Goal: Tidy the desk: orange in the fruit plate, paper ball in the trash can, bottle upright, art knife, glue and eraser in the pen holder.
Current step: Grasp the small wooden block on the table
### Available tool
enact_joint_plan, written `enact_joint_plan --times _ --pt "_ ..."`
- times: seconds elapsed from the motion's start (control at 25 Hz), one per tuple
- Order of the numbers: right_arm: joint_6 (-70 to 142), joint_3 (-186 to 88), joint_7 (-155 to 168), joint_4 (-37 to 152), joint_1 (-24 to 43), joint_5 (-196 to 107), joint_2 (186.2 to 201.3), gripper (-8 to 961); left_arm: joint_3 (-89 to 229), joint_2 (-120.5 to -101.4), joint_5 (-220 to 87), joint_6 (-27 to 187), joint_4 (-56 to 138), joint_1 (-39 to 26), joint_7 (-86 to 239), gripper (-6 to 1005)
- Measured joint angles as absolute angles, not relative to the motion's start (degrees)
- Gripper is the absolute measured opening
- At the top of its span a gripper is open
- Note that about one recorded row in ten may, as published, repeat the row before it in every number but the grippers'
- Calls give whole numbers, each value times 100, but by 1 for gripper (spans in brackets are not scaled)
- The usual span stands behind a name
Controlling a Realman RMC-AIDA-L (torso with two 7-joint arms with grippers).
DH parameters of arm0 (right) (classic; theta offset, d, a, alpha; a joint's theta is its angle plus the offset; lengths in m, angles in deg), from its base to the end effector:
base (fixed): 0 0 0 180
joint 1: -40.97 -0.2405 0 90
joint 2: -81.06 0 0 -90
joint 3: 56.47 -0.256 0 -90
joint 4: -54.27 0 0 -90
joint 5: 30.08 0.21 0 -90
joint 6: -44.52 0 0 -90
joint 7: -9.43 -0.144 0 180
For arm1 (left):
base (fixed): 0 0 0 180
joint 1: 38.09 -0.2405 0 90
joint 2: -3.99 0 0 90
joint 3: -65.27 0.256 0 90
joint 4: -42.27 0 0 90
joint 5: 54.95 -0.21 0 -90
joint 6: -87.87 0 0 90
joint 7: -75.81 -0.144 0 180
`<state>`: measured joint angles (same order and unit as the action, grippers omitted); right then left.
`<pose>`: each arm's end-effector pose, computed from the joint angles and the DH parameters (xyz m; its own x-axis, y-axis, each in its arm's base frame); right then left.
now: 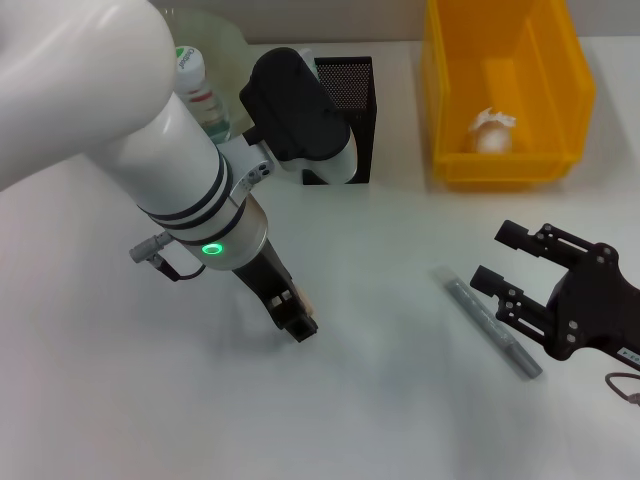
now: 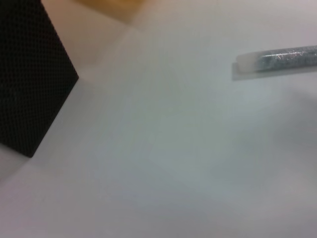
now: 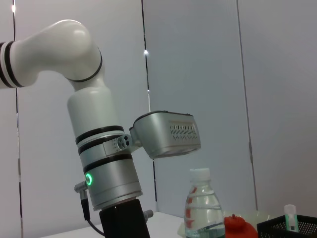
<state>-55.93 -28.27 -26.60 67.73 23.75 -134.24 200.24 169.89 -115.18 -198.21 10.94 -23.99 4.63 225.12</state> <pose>0.3058 0.2260 -0.0251 0.6541 0.0011 -0.7564 -0.4130 -0.8373 -0.3583 -0.1461 0.3390 -0.0919 0.8171 0.3994 -0.4158 0.2960 -0.9095 -0.2919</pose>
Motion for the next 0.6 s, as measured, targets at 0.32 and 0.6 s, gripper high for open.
enact_joint_plan --times 0.32,0.6 --pt "-5593 -2857 -2661 6772 2370 -13424 20024 554 17049 -11518 -19818 1108 -2353 462 22460 618" --pt "-5593 -2864 -2670 6772 2358 -13424 20024 553 17056 -11518 -19819 1183 -2347 464 22460 616"
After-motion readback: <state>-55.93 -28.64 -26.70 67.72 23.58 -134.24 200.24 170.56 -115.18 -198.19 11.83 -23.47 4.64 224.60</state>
